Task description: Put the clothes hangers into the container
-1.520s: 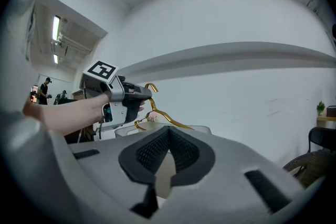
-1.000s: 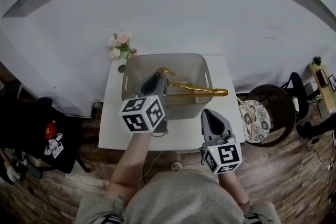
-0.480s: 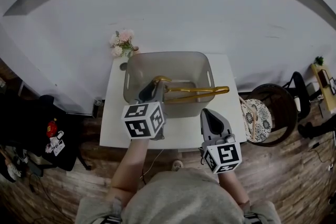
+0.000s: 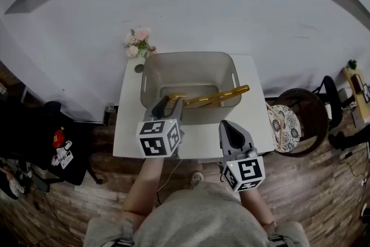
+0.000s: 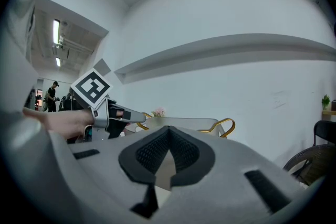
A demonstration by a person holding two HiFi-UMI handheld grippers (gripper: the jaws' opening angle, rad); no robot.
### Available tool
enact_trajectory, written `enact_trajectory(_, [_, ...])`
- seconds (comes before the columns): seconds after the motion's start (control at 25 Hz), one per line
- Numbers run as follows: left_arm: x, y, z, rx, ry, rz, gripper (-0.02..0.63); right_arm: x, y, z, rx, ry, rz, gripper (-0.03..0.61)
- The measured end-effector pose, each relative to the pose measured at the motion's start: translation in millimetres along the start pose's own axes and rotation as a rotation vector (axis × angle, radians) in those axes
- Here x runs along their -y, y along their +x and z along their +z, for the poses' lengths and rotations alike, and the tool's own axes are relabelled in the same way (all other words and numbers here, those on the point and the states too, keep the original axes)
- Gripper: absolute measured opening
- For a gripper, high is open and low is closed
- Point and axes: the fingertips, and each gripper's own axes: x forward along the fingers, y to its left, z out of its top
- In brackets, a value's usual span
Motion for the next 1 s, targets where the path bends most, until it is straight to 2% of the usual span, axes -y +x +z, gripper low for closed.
enact_trajectory(0.2, [-3, -16, -20, -0.033, -0.003, -0.001, 0.172, -16, -13, -4, -0.026, 0.015, -0.004, 0.002])
enact_trajectory(0.64, [4, -65, -33, -0.017, -0.004, -0.026, 0.184, -49, -54, -4, -0.033, 0.007, -0.030, 0.002])
enact_trajectory(1.0, [15, -117, -57, 0.004, -0.005, -0.076, 0.184, -80, -97, -10, -0.011, 0.001, -0.053, 0.002])
